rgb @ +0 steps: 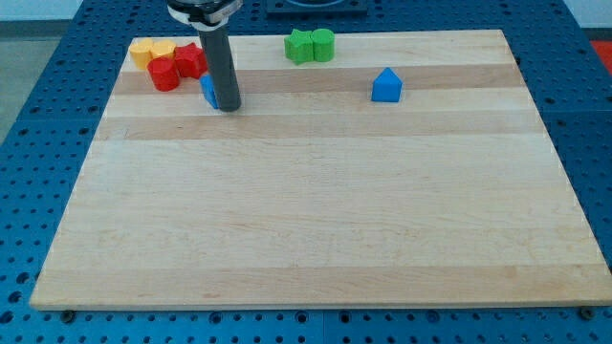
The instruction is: Push the blue cube closer to the red star
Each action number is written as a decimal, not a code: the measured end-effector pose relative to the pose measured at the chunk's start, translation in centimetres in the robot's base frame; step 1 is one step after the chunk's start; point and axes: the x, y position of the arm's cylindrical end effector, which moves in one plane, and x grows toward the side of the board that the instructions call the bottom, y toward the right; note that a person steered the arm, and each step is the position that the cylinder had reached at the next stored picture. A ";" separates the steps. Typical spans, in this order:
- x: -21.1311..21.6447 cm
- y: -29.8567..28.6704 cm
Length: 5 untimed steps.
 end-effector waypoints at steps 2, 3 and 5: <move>-1.4 -0.3; -1.9 -0.8; -2.1 -2.4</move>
